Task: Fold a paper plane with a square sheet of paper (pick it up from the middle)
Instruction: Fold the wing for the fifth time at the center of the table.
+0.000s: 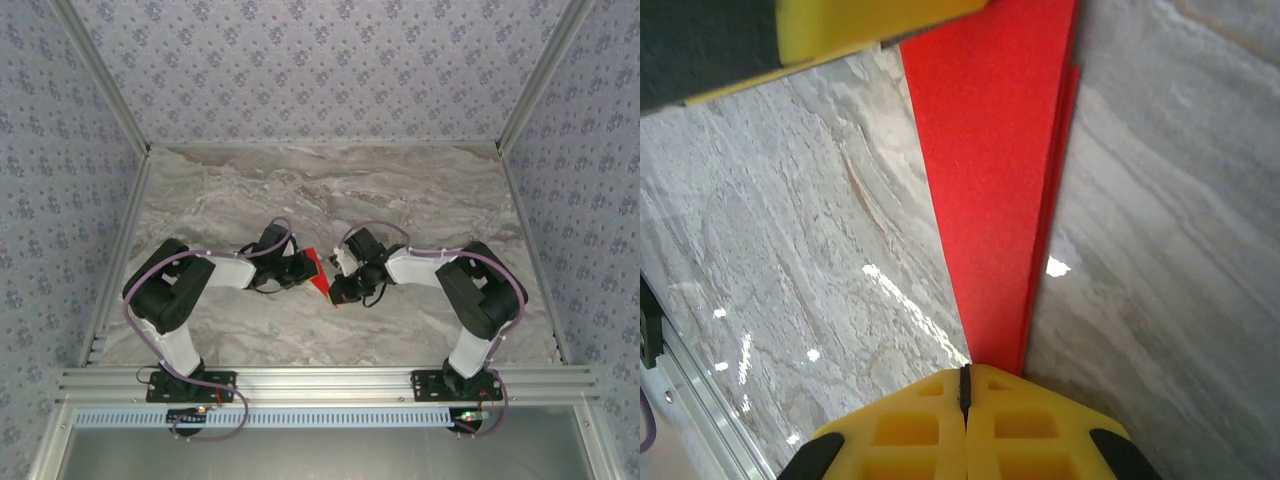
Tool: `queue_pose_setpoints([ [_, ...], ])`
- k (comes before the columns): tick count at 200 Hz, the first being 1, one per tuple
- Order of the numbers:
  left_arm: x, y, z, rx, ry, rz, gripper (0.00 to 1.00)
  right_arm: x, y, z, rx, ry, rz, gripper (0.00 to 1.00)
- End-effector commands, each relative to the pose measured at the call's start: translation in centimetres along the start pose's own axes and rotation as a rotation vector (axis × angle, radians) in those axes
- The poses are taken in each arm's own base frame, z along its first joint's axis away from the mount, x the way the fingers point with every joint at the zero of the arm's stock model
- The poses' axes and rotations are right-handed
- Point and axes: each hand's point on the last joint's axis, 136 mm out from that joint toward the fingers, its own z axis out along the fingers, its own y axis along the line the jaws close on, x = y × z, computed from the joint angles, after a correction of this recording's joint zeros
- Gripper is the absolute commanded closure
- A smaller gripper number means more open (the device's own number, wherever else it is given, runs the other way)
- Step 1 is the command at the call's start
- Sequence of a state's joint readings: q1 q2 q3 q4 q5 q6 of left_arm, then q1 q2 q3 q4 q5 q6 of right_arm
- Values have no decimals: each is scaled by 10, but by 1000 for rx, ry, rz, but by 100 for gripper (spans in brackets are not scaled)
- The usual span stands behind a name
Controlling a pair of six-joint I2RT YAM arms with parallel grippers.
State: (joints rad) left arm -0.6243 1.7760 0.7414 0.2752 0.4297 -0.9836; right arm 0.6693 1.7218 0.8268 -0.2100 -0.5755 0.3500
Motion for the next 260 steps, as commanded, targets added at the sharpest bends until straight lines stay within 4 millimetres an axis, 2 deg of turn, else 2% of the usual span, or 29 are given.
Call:
queue_pose_setpoints([
  [1, 13, 57, 4, -203, 22, -50, 90, 57, -20, 0, 64, 168, 89, 94],
  [21, 13, 56, 4, -201, 23, -51, 90, 65, -22, -1, 68, 179, 94, 95],
  [49, 14, 55, 5, -194, 27, -46, 90, 63, -17, -11, 61, 156, 75, 96],
  [78, 14, 53, 4, -187, 30, -41, 90, 44, 0, -27, 30, 86, 29, 95],
  [99, 13, 51, 4, -181, 29, -40, 90, 20, 17, -33, -6, 16, -17, 94],
  [121, 13, 50, 4, -177, 31, -39, 90, -2, 31, -29, -19, -24, -46, 94],
  [159, 13, 48, 5, -173, 35, -38, 90, -18, 25, -6, 14, -8, -35, 95],
  [196, 14, 51, 4, -190, 33, -47, 90, -8, 11, 6, 30, 21, 5, 96],
  [260, 18, 68, 4, -249, 29, -89, 92, 50, -16, 9, 33, 80, 23, 97],
])
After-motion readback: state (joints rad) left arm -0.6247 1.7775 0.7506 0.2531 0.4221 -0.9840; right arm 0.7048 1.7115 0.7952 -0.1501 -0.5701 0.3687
